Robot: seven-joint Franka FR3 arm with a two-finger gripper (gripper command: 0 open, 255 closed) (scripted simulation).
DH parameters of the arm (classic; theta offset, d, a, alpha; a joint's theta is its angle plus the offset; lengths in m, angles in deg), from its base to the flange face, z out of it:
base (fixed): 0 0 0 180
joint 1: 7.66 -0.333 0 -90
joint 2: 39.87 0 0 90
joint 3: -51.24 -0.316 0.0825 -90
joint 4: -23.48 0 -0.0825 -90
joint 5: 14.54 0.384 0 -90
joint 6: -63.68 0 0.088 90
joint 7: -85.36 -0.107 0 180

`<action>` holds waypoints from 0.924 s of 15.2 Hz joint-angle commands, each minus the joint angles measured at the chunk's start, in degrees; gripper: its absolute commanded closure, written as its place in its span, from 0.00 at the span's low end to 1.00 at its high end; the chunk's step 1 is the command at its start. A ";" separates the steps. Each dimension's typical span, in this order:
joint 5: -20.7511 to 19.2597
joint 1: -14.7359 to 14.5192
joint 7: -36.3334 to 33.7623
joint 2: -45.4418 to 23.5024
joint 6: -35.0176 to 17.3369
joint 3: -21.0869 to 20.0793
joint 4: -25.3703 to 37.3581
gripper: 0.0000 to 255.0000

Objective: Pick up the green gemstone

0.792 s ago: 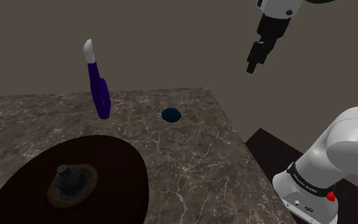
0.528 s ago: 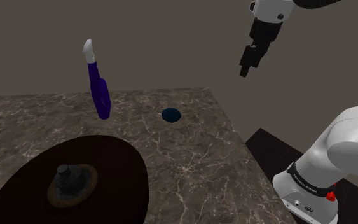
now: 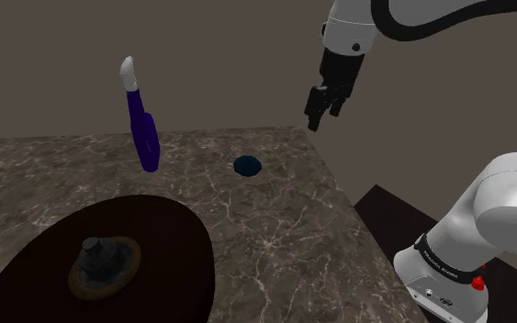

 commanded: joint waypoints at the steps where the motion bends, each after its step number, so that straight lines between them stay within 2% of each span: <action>1: 0.93 -0.45 -2.59 -2.90 -1.86 -1.91 1.08 0.00; 7: 2.10 -1.53 -10.70 -12.68 -6.86 -7.73 6.07 0.00; 14: -0.25 -2.60 -20.30 -25.15 -11.13 -13.23 14.24 0.00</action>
